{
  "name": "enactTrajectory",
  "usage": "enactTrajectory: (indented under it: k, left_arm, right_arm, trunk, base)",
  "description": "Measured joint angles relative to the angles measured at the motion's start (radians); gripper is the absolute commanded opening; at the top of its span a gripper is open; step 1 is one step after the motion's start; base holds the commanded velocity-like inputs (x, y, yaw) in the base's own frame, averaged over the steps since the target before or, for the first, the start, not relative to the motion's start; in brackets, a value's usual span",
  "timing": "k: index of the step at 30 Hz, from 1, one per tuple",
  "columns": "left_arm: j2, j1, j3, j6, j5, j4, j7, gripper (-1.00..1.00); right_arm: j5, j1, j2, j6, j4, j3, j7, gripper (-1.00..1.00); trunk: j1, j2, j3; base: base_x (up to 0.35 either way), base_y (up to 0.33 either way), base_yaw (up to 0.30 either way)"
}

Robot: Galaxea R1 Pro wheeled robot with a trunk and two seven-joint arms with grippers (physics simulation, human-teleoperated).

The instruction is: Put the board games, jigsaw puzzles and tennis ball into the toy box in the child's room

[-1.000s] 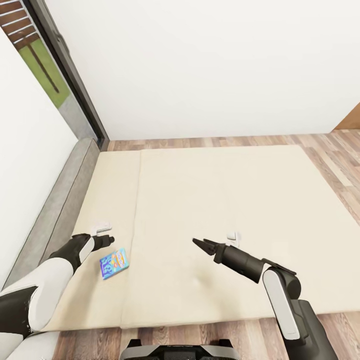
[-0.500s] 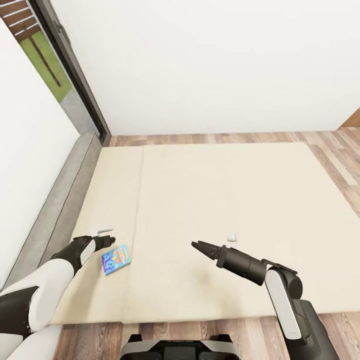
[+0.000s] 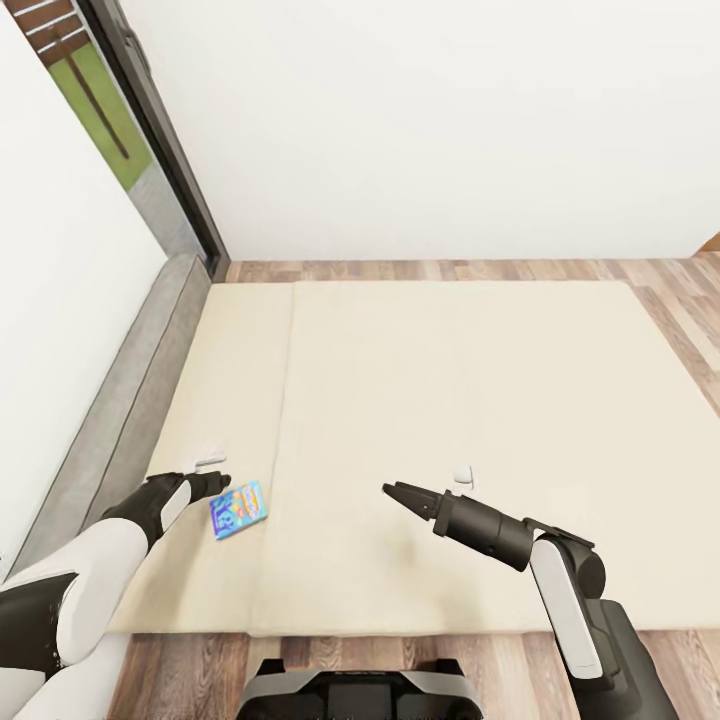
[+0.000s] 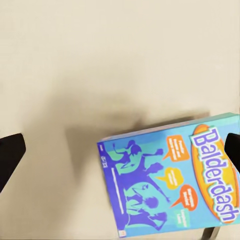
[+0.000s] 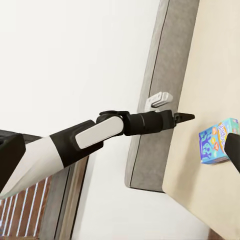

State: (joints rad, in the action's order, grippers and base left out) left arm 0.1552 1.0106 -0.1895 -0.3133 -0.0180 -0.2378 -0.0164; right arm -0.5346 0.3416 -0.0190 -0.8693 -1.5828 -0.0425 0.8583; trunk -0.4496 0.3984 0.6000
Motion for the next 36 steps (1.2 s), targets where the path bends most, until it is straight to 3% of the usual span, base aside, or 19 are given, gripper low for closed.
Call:
enactTrajectory:
  k: [8,17,36]
  left_arm:
    - [-0.001,0.000,0.001,-0.001,0.001,0.002,-0.006,1.00]
    - [0.000,0.000,0.001,-0.006,0.003,0.004,-0.146,1.00]
    - [0.001,0.000,-0.001,-0.001,0.005,0.005,-0.193,1.00]
  right_arm:
    - [0.006,0.000,0.000,0.001,0.000,0.000,-0.001,1.00]
    - [0.012,0.000,-0.001,0.004,0.001,0.001,-0.001,1.00]
    - [0.013,0.000,-0.003,0.010,0.002,0.003,-0.001,1.00]
  trunk:
    - [0.000,0.000,0.013]
    - [0.000,0.000,0.028]
    - [0.000,0.000,0.059]
  base:
    - [0.000,0.000,0.080]
    - [0.000,0.000,0.080]
    - [0.000,0.000,0.080]
